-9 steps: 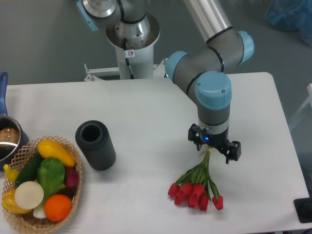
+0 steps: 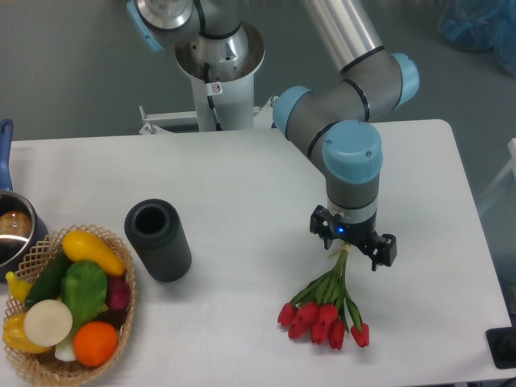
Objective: Pick up the flowers from the table
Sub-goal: 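Lower the open gripper toward the green stems of the red tulips, then position the gripper around the tulip stems and close it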
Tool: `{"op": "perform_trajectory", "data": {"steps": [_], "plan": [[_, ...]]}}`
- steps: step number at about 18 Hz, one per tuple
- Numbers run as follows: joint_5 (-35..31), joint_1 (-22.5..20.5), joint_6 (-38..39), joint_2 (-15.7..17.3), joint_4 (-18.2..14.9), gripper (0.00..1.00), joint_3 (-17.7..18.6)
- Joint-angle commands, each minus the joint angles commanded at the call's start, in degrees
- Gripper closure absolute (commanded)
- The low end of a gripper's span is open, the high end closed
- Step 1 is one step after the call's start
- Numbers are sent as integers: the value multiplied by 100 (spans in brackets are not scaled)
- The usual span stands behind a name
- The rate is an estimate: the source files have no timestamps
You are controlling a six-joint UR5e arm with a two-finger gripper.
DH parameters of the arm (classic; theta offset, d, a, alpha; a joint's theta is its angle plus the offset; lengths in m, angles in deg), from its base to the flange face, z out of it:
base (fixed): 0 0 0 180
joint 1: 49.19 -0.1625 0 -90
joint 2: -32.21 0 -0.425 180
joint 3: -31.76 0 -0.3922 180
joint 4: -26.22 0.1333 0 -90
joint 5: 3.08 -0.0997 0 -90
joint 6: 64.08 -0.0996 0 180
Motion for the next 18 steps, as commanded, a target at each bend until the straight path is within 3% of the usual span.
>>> {"op": "perform_trajectory", "data": {"steps": [3, 10, 15, 18], "plan": [[-26, 18, -61, -122, 142, 0, 125], [-18, 35, -17, -474, 160, 0, -147], [-35, 44, 52, -852, 169, 0, -595], [-18, 105, 237, -975, 169, 0, -623]]}}
